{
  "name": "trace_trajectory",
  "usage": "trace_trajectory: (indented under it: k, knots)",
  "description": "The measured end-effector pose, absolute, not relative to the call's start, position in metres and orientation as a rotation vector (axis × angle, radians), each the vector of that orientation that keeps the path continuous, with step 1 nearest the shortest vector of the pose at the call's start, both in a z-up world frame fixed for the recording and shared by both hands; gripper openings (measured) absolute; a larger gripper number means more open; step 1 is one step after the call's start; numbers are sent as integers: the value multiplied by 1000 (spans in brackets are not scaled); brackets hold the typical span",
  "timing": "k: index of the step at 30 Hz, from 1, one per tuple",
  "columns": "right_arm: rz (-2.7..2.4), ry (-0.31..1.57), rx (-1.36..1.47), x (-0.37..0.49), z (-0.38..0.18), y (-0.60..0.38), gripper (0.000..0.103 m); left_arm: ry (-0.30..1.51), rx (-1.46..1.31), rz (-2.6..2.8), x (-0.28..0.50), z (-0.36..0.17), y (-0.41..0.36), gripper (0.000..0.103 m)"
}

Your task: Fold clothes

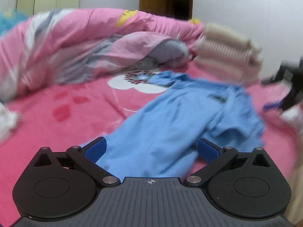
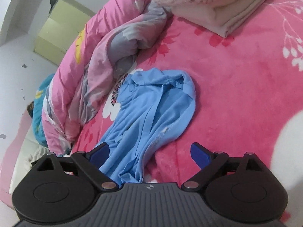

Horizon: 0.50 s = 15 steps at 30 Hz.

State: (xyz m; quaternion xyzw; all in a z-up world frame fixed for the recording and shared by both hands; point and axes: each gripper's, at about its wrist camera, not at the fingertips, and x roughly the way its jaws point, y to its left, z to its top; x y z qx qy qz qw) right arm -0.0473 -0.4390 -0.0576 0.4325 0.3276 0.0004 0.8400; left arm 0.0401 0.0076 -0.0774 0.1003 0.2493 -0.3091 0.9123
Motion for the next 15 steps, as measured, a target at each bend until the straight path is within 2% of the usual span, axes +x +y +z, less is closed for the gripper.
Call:
trace_trajectory:
  k: [4,6,8,9,10,13,15]
  knots:
    - [6,682,931,-35,-67,-451,95,480,465,-551,49,-90,-19,103]
    - [4,675,933,-23,-73,-458,95,519,487,-550,61,-95,-26,103]
    - [1,672,932,-5,-78,-466,95,560,444,-559,71,-97,-29,96]
    - [-1,671,931,4,-81,-470,95,585,403,-569,76,-96,-29,80]
    - [1,668,924,12,-83,-472,96,601,374,-579,77,-96,-29,60]
    - [26,669,869,42,-83,-472,95,648,285,-609,81,-97,-27,38]
    - [67,685,844,63,-84,-468,94,662,247,-620,79,-97,-31,31]
